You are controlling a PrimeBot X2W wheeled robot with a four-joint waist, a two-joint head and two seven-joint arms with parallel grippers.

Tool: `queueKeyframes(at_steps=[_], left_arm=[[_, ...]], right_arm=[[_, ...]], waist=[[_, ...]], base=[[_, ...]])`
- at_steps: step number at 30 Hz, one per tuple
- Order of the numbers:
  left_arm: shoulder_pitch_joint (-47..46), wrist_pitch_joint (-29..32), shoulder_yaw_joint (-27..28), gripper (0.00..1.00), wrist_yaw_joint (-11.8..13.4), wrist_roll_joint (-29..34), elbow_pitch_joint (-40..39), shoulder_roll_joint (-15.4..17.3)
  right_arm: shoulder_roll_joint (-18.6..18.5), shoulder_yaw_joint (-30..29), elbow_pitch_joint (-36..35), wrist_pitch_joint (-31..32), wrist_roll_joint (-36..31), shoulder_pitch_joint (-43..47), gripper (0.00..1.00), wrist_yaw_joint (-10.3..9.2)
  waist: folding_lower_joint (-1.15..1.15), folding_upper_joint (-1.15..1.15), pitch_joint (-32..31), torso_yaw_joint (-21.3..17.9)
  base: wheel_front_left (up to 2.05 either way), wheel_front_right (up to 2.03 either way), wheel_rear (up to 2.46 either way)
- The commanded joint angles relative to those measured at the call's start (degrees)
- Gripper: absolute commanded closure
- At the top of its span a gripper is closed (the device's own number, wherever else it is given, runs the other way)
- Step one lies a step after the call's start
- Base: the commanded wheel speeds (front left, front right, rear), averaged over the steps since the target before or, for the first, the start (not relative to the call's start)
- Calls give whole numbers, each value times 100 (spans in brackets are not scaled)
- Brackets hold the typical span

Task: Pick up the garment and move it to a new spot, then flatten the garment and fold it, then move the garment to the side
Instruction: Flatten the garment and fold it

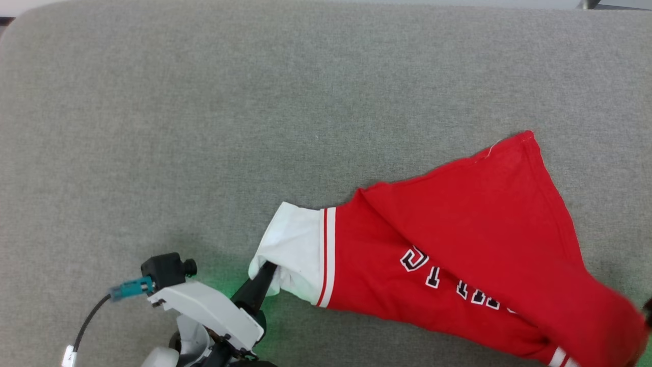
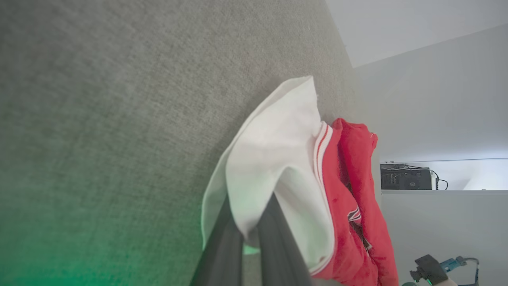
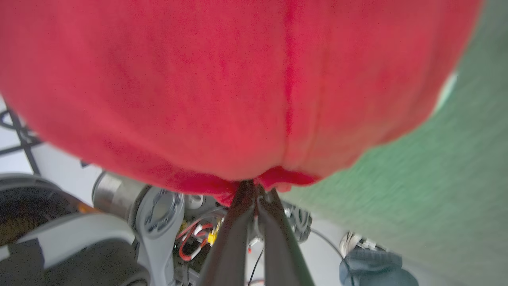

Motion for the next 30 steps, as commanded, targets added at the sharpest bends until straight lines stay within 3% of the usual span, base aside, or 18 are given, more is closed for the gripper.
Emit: queueKeyframes(at_steps=[1,5,7,11,14,22,26,30], left_arm=[[-39,3,4,100,18,23,17,16],[-22,2,-9,100,8,16,4,1],[-37,18,-29,100,6,18,-5,-9],[-102,38,-75,100,-19,28,-3,-50],[-169,54,-133,100,-51,46,15,-102],[-281,48,-239,100,-109,52,137,-228],[-302,24,-240,100,-126,52,185,-246],[-319,11,-248,100,-155,57,227,-265]], right_arm=[[-20,-49,5,-113,61,-165,0,-8],[-427,-84,-162,-549,203,-609,0,-8],[-738,-94,-258,-756,66,-877,0,-8],[-1014,-129,-424,-1022,-204,-1622,0,-8],[-798,-195,-525,-775,-629,-2219,0,-8],[399,-105,-266,3,-1528,-3603,0,-8],[682,49,45,166,-1920,-3803,0,-8],[677,156,279,64,-2359,-3860,0,-8]], waist=[[0,0,-4,1],[0,0,-17,-1],[0,0,-7,13],[0,0,52,84],[0,0,128,189],[0,0,364,507],[0,0,467,606],[0,0,572,659]], base=[[0,0,0],[0,0,0],[0,0,0],[0,0,0],[0,0,0],[0,0,0],[0,0,0],[0,0,0]])
